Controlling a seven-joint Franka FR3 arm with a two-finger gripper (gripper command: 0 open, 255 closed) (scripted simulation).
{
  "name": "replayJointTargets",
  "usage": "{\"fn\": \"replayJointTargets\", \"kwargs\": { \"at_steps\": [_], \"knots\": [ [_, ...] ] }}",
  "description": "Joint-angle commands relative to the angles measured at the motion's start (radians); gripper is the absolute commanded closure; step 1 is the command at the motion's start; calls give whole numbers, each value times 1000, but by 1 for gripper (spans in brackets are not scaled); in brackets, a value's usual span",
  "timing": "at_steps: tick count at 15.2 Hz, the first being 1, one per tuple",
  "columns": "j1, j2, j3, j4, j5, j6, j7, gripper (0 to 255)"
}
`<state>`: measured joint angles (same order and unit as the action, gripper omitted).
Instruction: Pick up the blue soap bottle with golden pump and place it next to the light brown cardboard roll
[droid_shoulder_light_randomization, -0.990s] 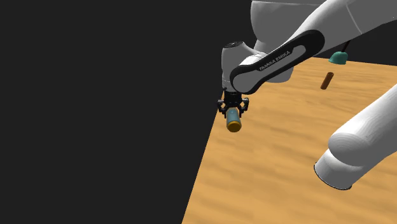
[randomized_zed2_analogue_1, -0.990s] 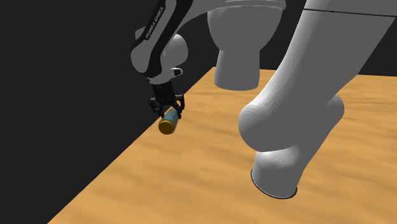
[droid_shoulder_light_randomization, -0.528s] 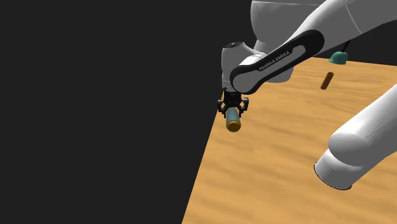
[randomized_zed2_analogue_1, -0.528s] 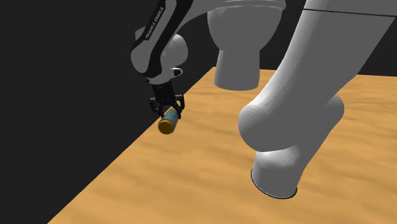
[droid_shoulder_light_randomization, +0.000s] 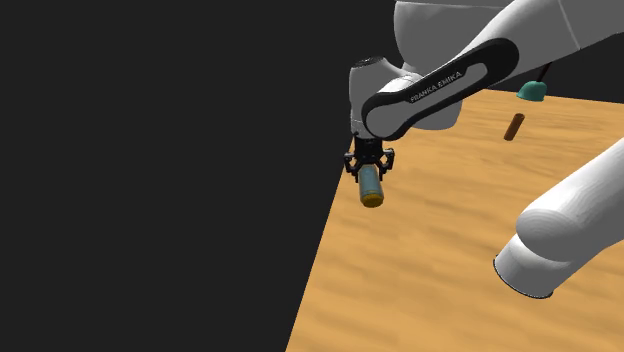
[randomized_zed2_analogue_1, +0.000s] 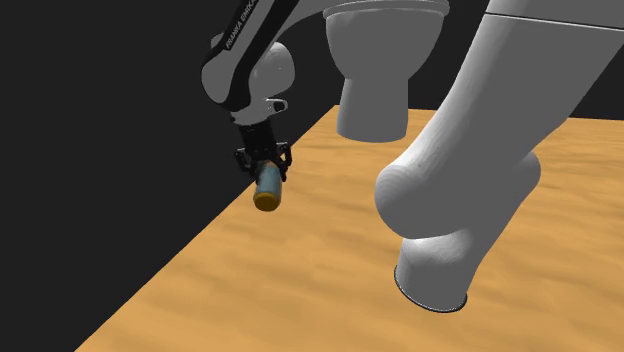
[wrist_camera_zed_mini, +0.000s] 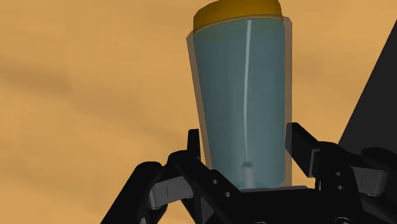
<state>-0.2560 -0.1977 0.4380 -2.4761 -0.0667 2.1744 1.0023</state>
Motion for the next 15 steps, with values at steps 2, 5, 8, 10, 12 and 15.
{"fn": "replayJointTargets", "kwargs": {
  "at_steps": [2, 5, 8, 10, 12, 15],
  "knots": [
    [4, -32, -6, 27, 15, -41, -16, 255],
    [7, -57, -12, 48, 26, -84, -29, 255],
    [9, -78, -17, 71, 34, -127, -40, 255],
    [11, -91, -21, 88, 39, -155, -47, 255],
    [11, -103, -24, 105, 42, -183, -54, 255],
    [13, -119, -30, 132, 47, -225, -62, 255]
  ]
}}
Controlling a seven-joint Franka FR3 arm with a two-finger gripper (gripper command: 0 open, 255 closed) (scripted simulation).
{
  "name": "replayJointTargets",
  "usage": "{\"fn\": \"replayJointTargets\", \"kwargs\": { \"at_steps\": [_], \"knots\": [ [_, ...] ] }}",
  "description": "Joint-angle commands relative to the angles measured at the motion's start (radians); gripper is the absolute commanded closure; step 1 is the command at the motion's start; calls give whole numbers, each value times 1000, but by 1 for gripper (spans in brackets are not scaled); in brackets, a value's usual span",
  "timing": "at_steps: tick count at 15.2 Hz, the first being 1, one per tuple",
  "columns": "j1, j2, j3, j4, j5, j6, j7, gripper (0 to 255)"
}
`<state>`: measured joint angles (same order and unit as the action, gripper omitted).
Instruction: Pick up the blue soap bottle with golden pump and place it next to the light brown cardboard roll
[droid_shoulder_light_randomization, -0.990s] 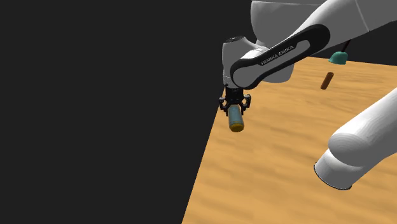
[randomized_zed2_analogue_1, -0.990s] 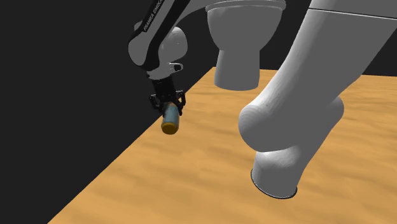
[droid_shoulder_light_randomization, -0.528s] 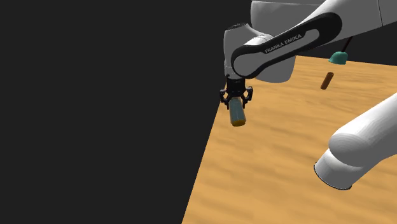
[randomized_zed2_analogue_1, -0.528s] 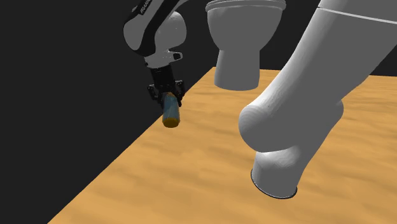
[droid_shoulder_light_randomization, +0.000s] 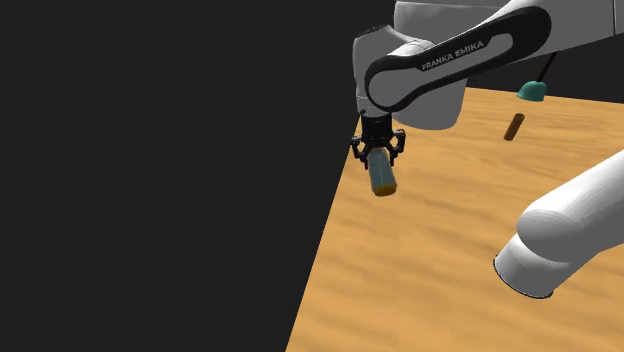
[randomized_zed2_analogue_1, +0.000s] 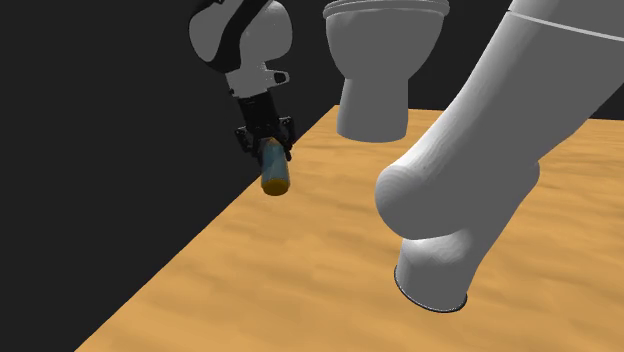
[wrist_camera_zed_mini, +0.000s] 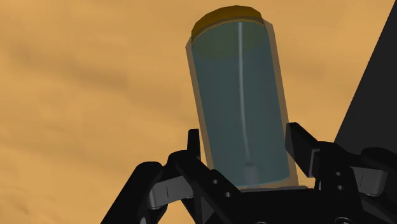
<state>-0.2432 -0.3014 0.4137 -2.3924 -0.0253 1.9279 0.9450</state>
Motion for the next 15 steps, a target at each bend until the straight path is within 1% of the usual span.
{"fn": "replayJointTargets", "kwargs": {
  "at_steps": [1, 15],
  "knots": [
    [0, -20, -7, 58, 7, 7, -8, 255],
    [-2, -59, -27, 213, 14, -183, -38, 255]
  ]
}}
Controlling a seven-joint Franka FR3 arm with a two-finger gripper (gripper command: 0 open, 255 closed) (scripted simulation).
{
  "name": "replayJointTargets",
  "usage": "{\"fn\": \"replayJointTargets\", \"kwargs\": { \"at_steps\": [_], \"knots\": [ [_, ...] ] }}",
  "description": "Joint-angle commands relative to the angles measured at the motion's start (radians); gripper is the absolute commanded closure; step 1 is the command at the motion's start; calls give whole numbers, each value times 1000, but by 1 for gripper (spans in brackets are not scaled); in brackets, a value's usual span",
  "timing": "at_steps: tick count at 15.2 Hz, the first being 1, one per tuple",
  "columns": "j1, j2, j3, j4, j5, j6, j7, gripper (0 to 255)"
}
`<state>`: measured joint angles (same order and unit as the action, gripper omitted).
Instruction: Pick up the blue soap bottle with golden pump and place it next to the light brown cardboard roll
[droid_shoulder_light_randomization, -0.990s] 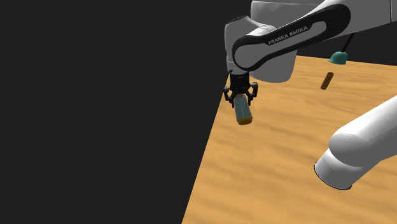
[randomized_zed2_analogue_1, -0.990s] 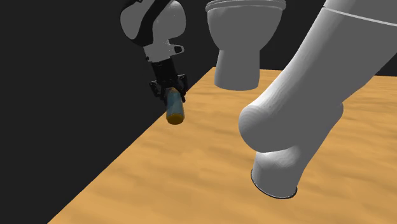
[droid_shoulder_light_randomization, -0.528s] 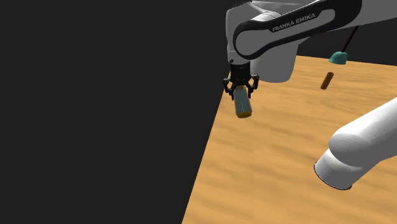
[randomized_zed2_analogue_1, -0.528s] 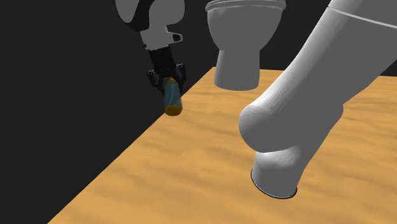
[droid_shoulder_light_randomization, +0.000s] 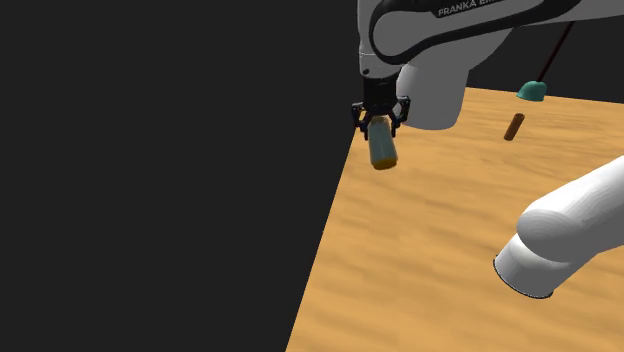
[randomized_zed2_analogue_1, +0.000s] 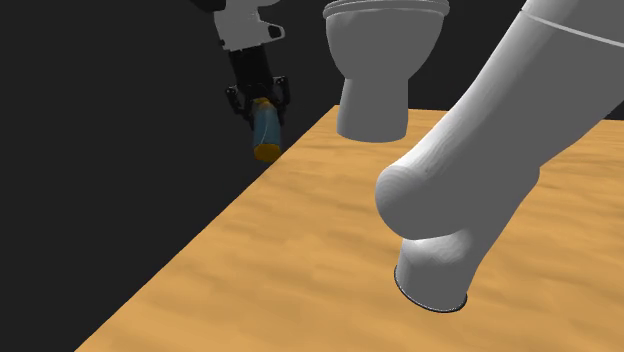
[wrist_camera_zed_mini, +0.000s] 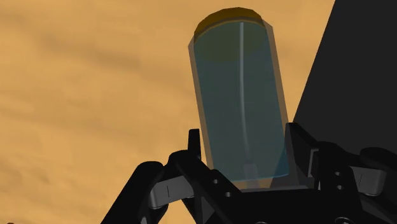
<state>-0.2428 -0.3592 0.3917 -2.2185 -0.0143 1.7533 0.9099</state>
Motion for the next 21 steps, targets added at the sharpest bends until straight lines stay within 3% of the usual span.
{"fn": "replayJointTargets", "kwargs": {
  "at_steps": [1, 11, 21],
  "knots": [
    [-2, -2, -6, 51, 3, -22, -5, 255],
    [-95, -55, -186, -23, -71, 25, -249, 255],
    [-197, 6, -354, 14, -153, 82, -478, 255]
  ]
}}
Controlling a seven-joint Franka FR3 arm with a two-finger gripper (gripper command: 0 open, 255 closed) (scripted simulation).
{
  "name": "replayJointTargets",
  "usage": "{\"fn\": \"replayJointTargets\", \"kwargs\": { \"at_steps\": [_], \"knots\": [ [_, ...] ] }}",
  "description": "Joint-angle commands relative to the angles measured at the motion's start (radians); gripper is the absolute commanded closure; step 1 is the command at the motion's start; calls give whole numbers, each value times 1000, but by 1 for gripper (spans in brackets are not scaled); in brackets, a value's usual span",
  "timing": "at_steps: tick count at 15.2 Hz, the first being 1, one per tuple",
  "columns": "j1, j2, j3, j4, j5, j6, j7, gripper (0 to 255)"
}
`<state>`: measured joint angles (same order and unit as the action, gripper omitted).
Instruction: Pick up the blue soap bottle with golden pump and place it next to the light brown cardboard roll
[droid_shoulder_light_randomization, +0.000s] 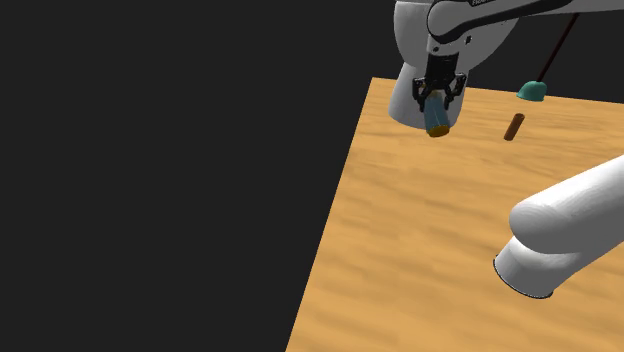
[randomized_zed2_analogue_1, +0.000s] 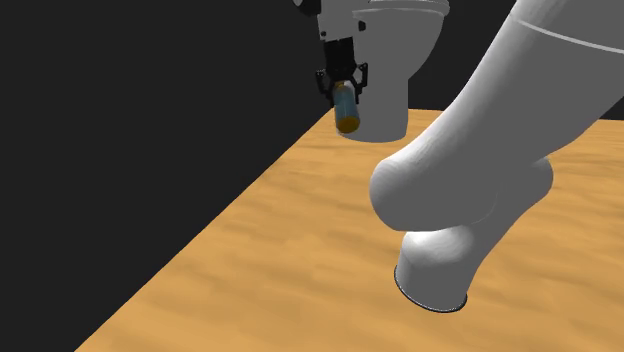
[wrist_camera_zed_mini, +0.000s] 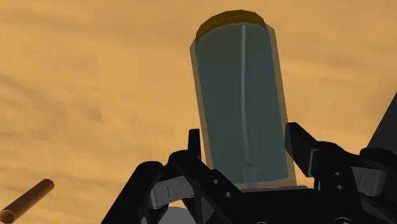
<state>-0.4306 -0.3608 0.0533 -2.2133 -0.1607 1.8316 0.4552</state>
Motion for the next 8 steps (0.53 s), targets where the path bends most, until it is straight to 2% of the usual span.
{"fn": "replayJointTargets", "kwargs": {
  "at_steps": [1, 8],
  "knots": [
    [-19, 20, -31, 18, -13, 9, -45, 255],
    [-85, 129, -137, 119, -42, 45, -201, 255]
  ]
}}
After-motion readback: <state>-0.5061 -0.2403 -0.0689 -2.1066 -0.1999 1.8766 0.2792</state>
